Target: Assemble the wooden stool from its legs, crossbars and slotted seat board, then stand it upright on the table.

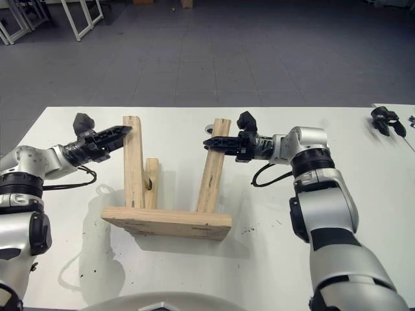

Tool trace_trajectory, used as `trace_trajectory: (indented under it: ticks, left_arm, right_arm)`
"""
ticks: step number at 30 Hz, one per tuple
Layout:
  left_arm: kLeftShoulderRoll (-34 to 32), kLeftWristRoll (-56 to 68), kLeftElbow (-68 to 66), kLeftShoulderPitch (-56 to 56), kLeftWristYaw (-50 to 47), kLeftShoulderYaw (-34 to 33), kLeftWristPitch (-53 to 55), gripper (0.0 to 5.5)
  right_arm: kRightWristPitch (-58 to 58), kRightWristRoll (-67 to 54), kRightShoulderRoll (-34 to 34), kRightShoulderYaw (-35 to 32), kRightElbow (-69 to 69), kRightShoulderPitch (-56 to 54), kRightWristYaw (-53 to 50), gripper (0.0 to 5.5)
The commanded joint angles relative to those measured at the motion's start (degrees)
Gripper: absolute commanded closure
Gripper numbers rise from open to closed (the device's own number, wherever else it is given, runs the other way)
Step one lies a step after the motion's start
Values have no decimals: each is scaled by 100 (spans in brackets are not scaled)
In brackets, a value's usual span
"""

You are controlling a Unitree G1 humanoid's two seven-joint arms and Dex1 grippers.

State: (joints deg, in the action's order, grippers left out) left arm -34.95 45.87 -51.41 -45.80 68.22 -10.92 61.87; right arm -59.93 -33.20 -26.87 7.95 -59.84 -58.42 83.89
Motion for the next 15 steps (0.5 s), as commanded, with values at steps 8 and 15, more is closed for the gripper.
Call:
trace_trajectory:
  ticks: [8,15]
  left_arm:
    - [-205,245,-547,57,-919,-1852,-596,307]
    - [-651,-381,3329,2929,404,-884,-1603,307]
  right_arm:
    - [397,-636,-254,-2645,-903,29,-1839,330]
    - [-53,-467,-1025,-2567,970,1235,-1641,330]
